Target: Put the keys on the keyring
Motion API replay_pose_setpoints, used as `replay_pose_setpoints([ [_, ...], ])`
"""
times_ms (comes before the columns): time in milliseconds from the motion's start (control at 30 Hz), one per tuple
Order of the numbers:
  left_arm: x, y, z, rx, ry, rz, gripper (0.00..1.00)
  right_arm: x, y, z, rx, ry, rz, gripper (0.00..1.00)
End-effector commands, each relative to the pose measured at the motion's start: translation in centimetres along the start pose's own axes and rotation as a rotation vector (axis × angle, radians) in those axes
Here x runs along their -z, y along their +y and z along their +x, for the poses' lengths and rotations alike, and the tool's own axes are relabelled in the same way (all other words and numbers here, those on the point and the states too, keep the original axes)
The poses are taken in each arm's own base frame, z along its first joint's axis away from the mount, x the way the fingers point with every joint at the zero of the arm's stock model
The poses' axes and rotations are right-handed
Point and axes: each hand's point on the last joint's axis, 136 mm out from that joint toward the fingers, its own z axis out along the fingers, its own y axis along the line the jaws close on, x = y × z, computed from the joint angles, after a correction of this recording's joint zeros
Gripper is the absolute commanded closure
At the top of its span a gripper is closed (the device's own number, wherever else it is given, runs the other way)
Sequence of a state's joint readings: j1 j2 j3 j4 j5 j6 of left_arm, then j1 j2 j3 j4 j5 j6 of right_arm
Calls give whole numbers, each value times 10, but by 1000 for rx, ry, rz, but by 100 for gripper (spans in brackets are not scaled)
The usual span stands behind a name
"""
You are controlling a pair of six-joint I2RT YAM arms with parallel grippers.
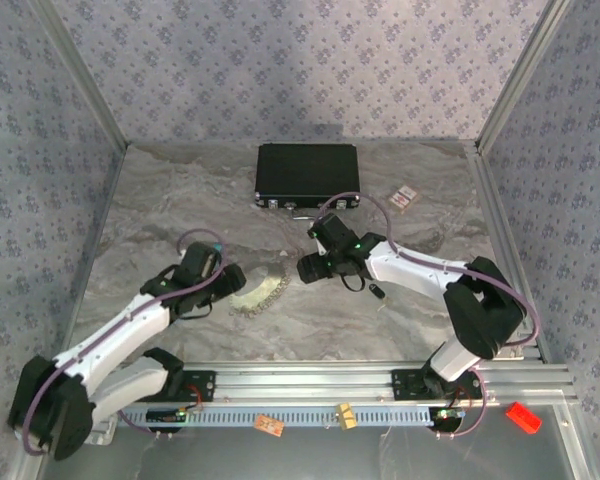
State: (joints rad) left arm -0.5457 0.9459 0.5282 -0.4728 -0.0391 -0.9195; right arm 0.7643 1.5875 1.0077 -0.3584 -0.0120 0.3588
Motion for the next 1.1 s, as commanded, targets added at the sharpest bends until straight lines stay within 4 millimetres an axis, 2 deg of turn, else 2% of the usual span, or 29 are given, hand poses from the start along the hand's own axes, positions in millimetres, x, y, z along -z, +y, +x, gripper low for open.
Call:
replay_pose_setpoints([
  [0, 10, 29, 26, 84, 39, -109, 28, 0, 5, -10, -4, -14, -10, 22],
  [100, 19, 33, 40, 85, 70, -119, 35, 0, 4, -9, -11, -20, -6, 22],
  [200, 20, 27, 51, 45, 94, -101, 45, 0, 3, -8, -22, -28, -4, 23],
  [333, 14, 22, 60, -33, 126, -128, 48, -1, 2, -7, -32, -31, -3, 24],
  [433, 11, 18, 57, -90, 127, -165, 53, 1, 1, -6, -33, -35, -1, 25],
  [600, 4, -6, 47, -160, 110, -133, 60, 3, -1, -4, -37, -41, 9, 25],
  [700, 0, -10, 46, -198, 120, -149, 65, 4, -3, -3, -48, -44, 14, 25],
  [867, -6, -10, 47, -227, 136, -173, 70, 4, -3, -2, -58, -48, 13, 25],
  [1067, -11, -5, 50, -218, 143, -192, 71, 5, -3, -1, -53, -49, 17, 26],
])
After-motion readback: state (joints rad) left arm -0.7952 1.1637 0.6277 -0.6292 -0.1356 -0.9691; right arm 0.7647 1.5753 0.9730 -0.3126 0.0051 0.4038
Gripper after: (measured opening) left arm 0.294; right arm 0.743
